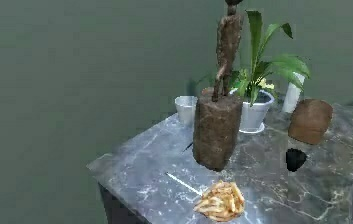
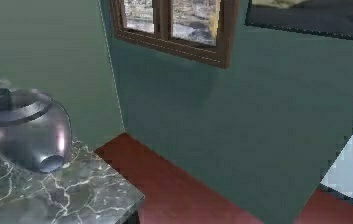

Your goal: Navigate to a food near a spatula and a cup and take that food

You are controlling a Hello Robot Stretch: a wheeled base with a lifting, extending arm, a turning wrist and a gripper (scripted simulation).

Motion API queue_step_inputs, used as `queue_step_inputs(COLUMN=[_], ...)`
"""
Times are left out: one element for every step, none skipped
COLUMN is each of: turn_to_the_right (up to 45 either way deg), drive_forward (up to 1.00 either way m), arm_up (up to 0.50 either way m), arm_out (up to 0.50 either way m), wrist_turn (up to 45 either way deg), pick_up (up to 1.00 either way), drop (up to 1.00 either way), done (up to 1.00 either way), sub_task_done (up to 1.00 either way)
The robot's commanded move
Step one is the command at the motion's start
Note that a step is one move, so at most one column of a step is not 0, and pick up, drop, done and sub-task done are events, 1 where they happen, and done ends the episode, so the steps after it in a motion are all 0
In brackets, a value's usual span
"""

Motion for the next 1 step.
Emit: queue_step_inputs(turn_to_the_right=[45.0], drive_forward=[0.00], arm_up=[0.00], arm_out=[0.00], wrist_turn=[0.0], pick_up=[0.00], drop=[0.00], done=[0.00], sub_task_done=[0.00])
